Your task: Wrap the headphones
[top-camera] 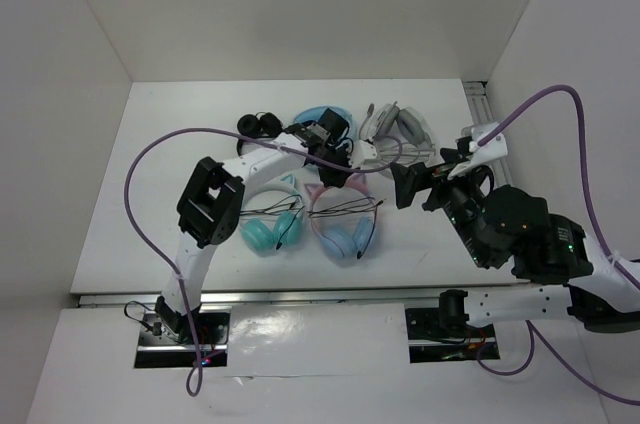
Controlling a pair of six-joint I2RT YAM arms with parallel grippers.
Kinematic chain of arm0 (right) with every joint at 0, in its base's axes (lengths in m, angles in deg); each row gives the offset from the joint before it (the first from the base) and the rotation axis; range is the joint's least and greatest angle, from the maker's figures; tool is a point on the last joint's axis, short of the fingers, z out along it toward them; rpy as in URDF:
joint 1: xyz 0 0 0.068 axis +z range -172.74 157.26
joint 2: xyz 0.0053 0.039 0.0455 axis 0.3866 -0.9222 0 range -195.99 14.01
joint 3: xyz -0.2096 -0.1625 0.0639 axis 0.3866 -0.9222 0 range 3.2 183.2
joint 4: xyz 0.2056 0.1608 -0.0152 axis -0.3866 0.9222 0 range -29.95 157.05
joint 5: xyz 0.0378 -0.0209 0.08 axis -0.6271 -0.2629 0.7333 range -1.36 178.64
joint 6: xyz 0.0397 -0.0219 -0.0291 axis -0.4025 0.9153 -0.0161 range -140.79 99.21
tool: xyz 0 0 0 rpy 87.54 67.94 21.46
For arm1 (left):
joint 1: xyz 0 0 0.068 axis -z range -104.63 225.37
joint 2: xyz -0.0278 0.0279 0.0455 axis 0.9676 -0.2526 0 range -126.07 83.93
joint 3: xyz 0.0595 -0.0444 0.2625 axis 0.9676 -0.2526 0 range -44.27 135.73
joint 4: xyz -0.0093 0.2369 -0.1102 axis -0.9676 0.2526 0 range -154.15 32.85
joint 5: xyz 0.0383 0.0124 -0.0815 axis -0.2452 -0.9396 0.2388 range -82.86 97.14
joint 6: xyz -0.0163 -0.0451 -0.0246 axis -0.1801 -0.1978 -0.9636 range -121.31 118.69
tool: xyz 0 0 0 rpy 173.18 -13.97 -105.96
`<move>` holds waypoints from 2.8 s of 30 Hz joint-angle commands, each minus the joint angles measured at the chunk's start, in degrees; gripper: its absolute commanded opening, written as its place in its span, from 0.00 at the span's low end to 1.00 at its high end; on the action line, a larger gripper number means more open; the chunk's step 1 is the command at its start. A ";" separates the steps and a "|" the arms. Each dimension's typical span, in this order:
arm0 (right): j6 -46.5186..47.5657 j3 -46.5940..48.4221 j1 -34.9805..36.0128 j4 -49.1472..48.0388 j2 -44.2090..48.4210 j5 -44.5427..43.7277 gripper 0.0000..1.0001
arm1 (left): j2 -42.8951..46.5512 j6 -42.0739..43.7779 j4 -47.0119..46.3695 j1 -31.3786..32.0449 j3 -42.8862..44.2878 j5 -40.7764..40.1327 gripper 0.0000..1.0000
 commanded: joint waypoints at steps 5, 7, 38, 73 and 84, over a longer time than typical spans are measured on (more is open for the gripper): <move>-0.74 -0.70 -0.22 1.21 2.14 1.33 1.00 | -1.38 -0.14 -1.30 0.37 -2.19 3.15 0.00; -0.74 -0.70 -0.22 1.21 2.14 1.33 1.00 | -1.39 -0.75 -1.30 0.37 -0.53 4.46 0.00; -4.96 15.47 -0.75 10.35 0.64 7.39 1.00 | -22.13 -22.63 -12.01 14.34 32.79 -6.38 0.00; -7.77 10.99 -0.75 10.88 1.70 8.62 1.00 | -26.62 -44.70 -22.22 15.57 34.29 -5.90 0.34; -7.77 12.57 -0.75 10.88 1.17 9.76 1.00 | -10.20 -44.70 -23.45 13.55 25.33 -9.58 0.99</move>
